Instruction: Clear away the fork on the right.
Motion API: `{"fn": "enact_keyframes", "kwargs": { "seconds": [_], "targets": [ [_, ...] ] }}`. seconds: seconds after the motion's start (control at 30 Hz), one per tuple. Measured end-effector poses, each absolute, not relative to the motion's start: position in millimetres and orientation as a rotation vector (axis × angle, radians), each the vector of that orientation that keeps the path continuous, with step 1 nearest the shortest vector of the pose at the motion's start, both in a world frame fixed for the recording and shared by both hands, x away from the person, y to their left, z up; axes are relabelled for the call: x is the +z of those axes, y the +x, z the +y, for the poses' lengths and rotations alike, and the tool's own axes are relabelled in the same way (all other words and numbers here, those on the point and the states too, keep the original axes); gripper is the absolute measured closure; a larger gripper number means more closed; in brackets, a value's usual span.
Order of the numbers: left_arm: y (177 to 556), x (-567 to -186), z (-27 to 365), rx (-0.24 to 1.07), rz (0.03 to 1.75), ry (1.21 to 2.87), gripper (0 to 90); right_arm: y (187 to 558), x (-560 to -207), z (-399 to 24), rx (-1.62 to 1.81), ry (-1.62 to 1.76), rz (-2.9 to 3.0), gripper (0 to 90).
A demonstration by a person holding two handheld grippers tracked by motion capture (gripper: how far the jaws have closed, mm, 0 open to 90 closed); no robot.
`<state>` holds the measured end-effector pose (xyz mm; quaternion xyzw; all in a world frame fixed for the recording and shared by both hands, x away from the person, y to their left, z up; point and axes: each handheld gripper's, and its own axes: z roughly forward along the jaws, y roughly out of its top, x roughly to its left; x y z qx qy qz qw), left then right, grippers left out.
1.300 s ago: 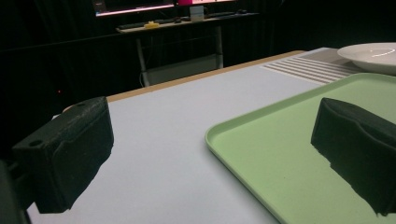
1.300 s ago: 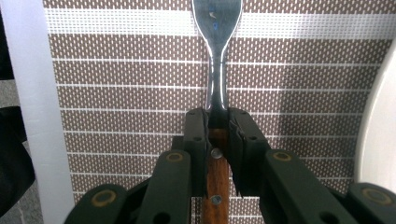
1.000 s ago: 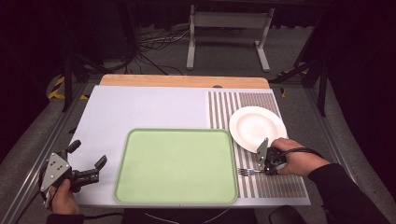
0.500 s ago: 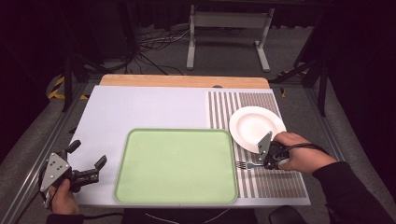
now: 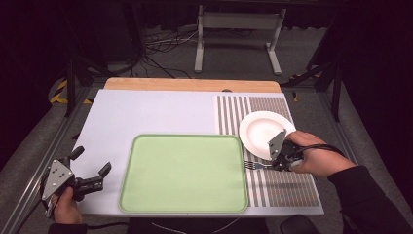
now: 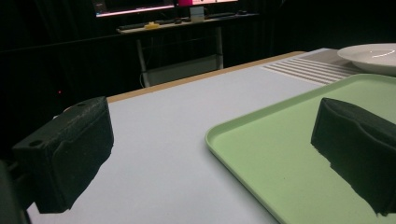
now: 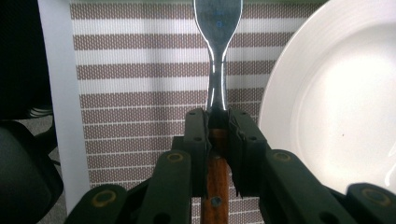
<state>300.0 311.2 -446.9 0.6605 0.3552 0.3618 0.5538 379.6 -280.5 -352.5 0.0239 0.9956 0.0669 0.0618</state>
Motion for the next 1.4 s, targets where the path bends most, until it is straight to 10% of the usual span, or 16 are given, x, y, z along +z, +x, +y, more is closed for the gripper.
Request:
{"fn": "enact_keyframes", "kwargs": {
  "seconds": [1.4],
  "targets": [
    [300, -447, 313, 0.859, 0.838, 1.559, 0.0, 392, -329, -164, 0.38, 0.078, 3.006, 78.2]
  ]
}}
